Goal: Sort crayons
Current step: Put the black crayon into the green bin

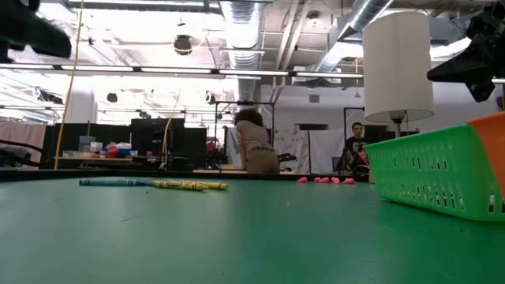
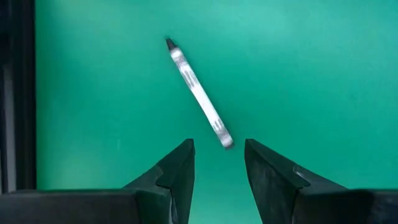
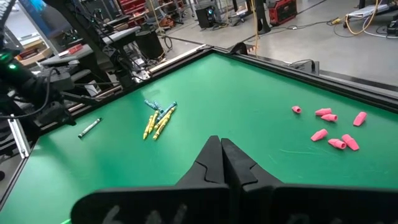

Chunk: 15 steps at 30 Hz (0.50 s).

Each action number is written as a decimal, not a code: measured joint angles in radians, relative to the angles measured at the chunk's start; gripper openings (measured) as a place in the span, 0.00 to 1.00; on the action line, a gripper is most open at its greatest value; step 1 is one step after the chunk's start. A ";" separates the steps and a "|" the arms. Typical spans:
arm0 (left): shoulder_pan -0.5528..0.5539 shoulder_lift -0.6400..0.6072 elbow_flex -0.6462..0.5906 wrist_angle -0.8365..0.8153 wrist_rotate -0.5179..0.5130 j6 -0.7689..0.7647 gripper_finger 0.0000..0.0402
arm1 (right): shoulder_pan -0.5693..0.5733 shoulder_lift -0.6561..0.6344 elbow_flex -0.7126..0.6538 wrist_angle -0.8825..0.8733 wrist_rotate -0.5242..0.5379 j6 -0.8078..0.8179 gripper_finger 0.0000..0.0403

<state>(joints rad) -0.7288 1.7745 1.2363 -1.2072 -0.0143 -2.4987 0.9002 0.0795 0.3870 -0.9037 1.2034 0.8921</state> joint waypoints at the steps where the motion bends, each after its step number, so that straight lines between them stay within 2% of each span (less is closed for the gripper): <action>1: 0.001 -0.015 -0.022 0.006 0.000 -0.004 0.32 | 0.000 0.000 0.000 0.000 0.000 0.000 0.00; 7: 0.036 -0.104 -0.156 0.135 -0.009 -0.020 0.32 | 0.000 0.000 0.000 0.000 0.000 0.003 0.00; 15: 0.067 -0.104 -0.263 0.369 -0.008 -0.023 0.32 | 0.000 0.000 0.000 0.000 -0.001 0.005 0.00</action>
<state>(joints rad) -0.6613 1.6703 0.9730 -0.8379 -0.0227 -2.5218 0.9001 0.0795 0.3870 -0.9042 1.2022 0.8974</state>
